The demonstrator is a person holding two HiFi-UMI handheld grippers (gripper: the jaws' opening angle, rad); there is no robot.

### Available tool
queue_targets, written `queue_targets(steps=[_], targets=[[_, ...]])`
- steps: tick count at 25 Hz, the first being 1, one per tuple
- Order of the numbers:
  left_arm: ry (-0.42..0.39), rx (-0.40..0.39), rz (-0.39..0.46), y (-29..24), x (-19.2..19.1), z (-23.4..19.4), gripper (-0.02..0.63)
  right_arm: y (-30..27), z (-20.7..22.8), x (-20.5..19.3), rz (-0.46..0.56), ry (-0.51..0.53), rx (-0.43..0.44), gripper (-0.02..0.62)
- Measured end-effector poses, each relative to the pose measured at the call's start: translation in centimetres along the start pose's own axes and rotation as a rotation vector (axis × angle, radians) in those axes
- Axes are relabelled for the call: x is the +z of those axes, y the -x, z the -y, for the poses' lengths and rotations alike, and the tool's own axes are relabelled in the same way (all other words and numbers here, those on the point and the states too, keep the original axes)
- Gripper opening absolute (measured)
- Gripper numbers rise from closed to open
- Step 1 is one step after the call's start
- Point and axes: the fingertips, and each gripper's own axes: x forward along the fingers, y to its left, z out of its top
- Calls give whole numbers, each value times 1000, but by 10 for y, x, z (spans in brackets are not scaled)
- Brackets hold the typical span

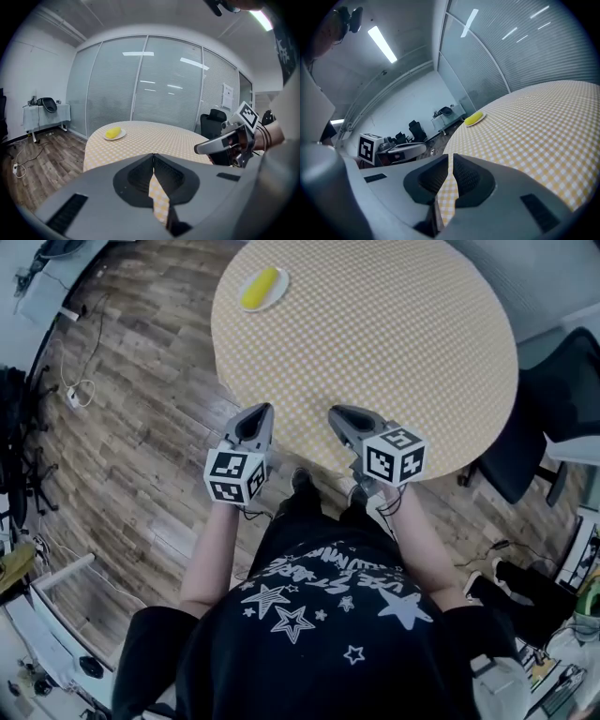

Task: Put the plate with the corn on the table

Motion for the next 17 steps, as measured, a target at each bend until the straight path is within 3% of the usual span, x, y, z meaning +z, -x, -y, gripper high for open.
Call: queue_targets(steps=[5, 11, 17], targets=[[-36, 52, 28, 17, 0, 31, 8, 15, -3, -5, -13, 67, 76, 48], [11, 215, 86, 69, -8, 54, 8, 61, -16, -18, -28, 135, 147, 48], [26, 244, 112, 96, -19, 128, 8, 132, -23, -15, 21, 176, 189, 48]])
